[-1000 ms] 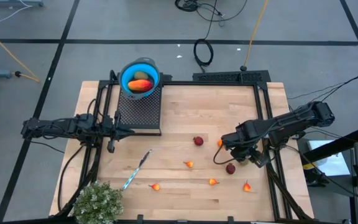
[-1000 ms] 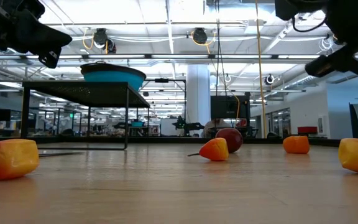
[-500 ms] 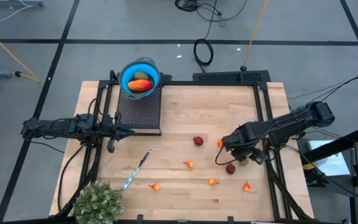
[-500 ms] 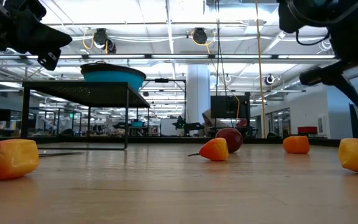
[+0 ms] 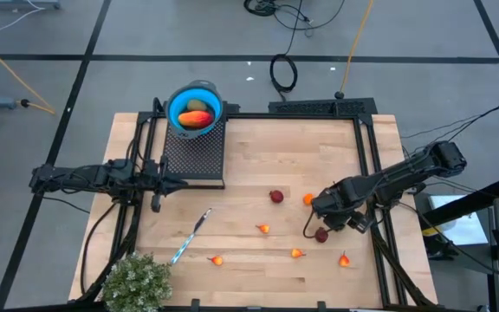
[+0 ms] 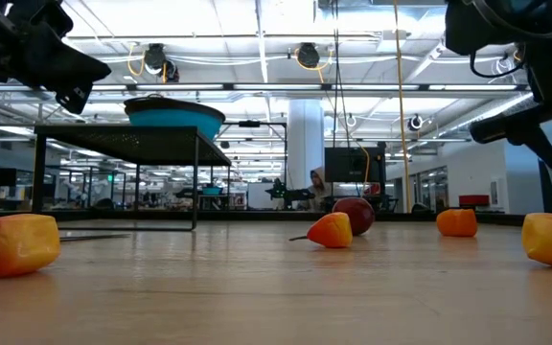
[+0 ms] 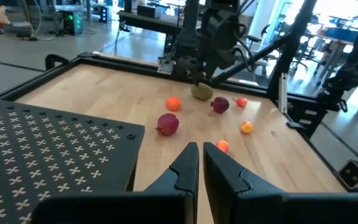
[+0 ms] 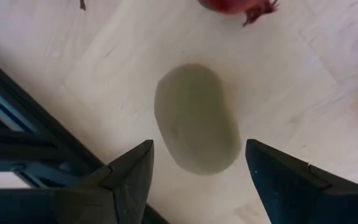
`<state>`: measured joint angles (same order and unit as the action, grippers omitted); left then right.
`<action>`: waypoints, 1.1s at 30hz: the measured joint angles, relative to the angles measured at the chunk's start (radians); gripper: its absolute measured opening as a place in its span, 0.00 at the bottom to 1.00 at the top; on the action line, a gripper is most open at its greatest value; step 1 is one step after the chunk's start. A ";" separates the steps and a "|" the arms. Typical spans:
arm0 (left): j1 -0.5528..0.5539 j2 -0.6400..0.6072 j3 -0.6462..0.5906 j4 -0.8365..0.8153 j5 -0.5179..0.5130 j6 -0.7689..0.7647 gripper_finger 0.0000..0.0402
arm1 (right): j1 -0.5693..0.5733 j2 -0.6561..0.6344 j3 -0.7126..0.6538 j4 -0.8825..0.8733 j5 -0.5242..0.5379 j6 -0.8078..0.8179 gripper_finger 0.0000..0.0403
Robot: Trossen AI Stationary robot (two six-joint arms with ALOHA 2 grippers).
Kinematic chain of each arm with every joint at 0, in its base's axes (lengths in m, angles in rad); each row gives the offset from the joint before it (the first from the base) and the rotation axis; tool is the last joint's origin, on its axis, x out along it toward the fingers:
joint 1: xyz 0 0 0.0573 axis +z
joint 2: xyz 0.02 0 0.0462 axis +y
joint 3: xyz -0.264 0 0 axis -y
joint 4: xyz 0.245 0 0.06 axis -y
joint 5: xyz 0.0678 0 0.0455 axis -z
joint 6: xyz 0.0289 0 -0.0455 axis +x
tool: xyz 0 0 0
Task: Pick & Place Fruit
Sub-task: Put the brown kiwi into the blue strainer bowl on the shelf
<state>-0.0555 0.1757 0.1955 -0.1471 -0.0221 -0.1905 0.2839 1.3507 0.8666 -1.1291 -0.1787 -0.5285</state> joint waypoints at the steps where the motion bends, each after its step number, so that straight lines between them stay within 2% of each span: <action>1: 0.000 0.000 0.000 0.000 -0.008 0.000 0.05 | 0.003 0.000 -0.002 0.007 -0.001 0.002 0.62; 9: 0.000 0.000 0.000 0.000 -0.032 -0.001 0.05 | 0.031 0.000 -0.059 0.040 -0.001 0.016 0.62; 24: 0.000 0.000 0.000 0.001 -0.032 -0.023 0.05 | 0.033 0.000 -0.121 0.229 -0.004 0.019 0.62; 33: 0.000 0.000 0.000 0.001 -0.032 -0.027 0.05 | 0.033 0.000 -0.128 0.243 -0.005 0.019 0.56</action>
<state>-0.0555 0.1757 0.1955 -0.1463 -0.0536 -0.2176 0.3172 1.3506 0.7383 -0.8860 -0.1833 -0.5091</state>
